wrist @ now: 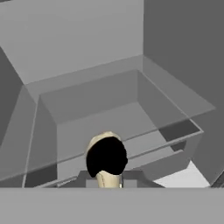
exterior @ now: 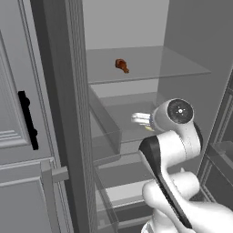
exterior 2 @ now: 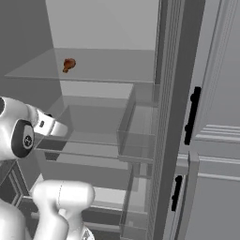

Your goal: Place one mushroom and one chicken drumstick in each tupperware on the nearby counter, to pack two identical lunches.

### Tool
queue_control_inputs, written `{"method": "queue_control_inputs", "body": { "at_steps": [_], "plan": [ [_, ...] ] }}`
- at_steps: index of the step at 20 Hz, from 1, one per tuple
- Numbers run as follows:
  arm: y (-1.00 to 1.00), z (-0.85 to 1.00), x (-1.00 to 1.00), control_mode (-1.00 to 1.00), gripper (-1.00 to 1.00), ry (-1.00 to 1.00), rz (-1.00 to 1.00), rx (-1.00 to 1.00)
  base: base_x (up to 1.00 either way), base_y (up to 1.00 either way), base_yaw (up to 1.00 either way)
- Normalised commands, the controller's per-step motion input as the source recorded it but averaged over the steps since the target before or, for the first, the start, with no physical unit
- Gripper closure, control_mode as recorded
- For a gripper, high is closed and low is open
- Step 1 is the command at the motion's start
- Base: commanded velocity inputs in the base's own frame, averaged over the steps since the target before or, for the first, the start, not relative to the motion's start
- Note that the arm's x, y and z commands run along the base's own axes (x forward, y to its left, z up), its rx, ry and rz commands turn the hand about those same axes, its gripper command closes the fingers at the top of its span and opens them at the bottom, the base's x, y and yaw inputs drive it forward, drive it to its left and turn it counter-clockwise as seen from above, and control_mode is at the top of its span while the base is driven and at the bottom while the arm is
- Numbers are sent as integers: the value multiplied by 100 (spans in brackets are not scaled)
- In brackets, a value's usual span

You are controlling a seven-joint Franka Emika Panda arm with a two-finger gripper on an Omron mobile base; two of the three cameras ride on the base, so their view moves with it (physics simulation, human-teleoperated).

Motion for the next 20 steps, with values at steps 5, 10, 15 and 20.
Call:
{"method": "queue_control_inputs", "body": {
  "at_steps": [5, 10, 15, 20],
  "plan": [
    [-24, 0, -86, -100, 100, 5, -5, 0, 0, 0, 0],
    [-2, 0, -20, 100, 100, 1, -1, 0, -80, -2, -1],
    [0, 0, 0, 100, 100, 0, 0, 0, -100, 0, 0],
    [0, 0, 0, 100, 100, 0, 0, 0, -100, 18, 0]
  ]
}}
